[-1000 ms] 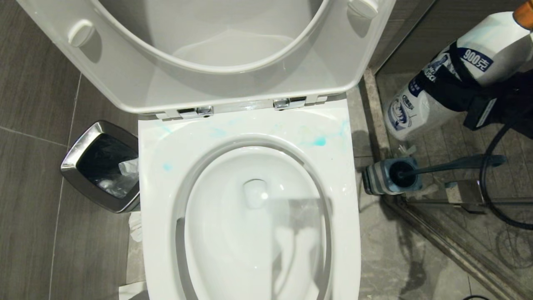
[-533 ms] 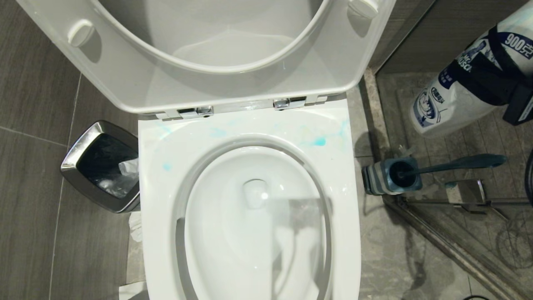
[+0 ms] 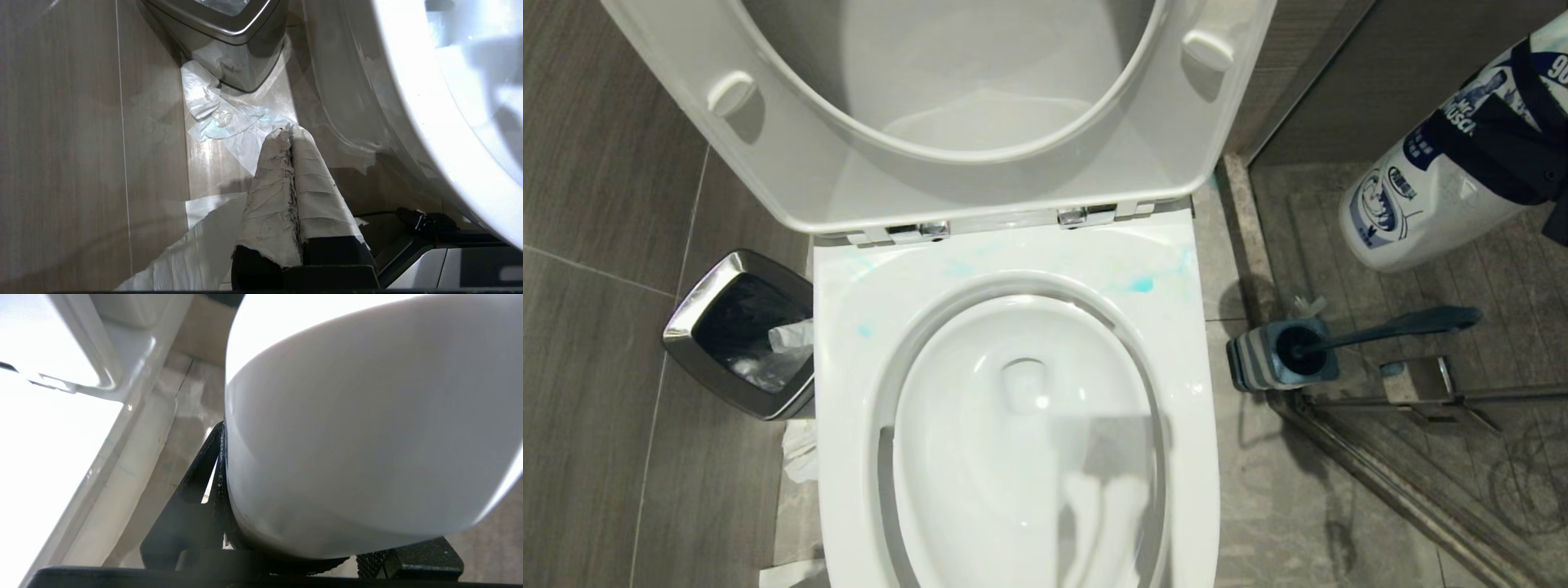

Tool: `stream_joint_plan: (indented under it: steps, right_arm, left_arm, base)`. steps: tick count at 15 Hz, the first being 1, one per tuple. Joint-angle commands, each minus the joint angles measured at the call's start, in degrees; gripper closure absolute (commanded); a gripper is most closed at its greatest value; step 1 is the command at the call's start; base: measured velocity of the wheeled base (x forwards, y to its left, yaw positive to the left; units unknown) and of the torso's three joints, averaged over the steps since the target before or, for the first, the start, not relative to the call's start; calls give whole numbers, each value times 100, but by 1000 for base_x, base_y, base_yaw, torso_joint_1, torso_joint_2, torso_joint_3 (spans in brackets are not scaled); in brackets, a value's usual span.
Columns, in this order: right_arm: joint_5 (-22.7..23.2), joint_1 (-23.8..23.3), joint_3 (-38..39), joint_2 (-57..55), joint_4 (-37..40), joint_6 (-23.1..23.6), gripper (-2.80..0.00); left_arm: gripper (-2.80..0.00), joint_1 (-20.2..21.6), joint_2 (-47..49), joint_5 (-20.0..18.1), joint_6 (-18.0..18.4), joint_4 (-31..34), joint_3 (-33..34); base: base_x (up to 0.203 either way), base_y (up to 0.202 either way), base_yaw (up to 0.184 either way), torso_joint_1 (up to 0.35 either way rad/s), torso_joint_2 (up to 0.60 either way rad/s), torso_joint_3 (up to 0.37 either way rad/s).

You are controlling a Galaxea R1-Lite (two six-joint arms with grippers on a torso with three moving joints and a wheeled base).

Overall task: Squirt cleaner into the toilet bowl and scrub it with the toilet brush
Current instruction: Pour in the cleaning agent

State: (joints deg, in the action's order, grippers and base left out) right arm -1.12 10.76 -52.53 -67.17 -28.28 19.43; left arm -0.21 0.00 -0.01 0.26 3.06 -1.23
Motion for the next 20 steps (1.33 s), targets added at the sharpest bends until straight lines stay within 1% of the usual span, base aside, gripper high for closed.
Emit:
stream_joint_plan:
  steps: [1,10,12,20]
  right_arm:
    - [-2,5,6,14,-28,17,0]
    - [7,5,6,108,-28,62,0]
    - [24,5,6,116,-28,140,0]
    - [33,36,112,113,-28,149,0]
  left_arm:
    - [0,-6,9,1,1,9,0]
    - [0,-6,9,10,18,10,0]
    - [0,-6,9,10,18,10,0]
    - [0,-6,9,10,18,10,0]
  base:
    - [0,0,0,2,-2,196]
    - [0,0,0,0,3,201]
    - [0,0,0,3,3,204]
    - [0,0,0,1,2,202]
